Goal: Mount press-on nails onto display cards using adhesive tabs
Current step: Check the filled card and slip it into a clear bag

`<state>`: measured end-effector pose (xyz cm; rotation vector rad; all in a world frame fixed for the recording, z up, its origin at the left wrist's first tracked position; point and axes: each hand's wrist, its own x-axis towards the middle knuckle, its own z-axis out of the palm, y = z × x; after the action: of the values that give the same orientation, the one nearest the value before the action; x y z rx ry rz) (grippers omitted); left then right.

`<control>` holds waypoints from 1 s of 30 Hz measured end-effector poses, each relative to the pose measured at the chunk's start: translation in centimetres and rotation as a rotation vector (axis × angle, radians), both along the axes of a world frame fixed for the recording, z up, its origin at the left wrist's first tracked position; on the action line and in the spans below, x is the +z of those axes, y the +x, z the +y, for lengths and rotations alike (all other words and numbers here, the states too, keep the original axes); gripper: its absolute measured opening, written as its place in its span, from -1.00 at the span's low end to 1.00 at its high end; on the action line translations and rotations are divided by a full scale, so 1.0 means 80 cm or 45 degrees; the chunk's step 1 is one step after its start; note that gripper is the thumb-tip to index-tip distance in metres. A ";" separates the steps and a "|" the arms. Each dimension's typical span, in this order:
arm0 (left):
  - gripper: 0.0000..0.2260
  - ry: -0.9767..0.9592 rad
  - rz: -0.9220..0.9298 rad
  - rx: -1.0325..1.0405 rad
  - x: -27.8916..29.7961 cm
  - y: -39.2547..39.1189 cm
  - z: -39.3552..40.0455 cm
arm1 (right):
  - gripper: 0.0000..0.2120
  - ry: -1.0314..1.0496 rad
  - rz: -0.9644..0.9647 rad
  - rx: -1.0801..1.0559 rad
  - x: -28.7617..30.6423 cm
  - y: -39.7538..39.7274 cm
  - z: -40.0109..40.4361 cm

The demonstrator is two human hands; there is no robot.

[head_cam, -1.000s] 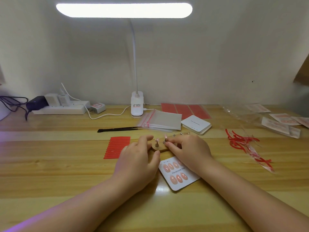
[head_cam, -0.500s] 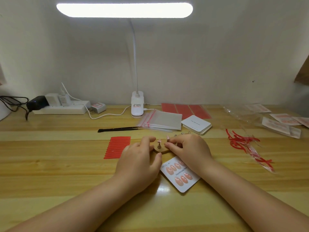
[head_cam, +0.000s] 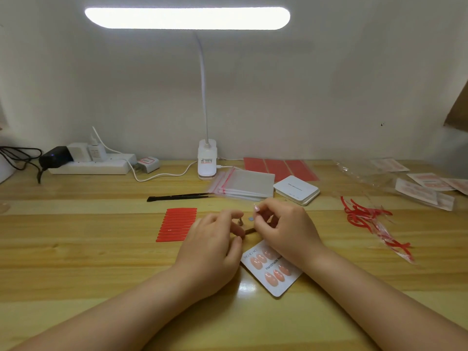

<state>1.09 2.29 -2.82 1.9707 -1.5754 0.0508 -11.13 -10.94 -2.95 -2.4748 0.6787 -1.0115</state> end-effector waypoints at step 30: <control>-0.67 -0.463 0.235 -0.054 0.009 0.007 0.004 | -0.91 -0.073 -0.283 0.385 0.006 0.002 0.022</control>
<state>1.66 2.61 -2.07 1.6114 -1.3780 0.1254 -10.95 -9.17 -2.44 -2.3693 0.2012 -1.1733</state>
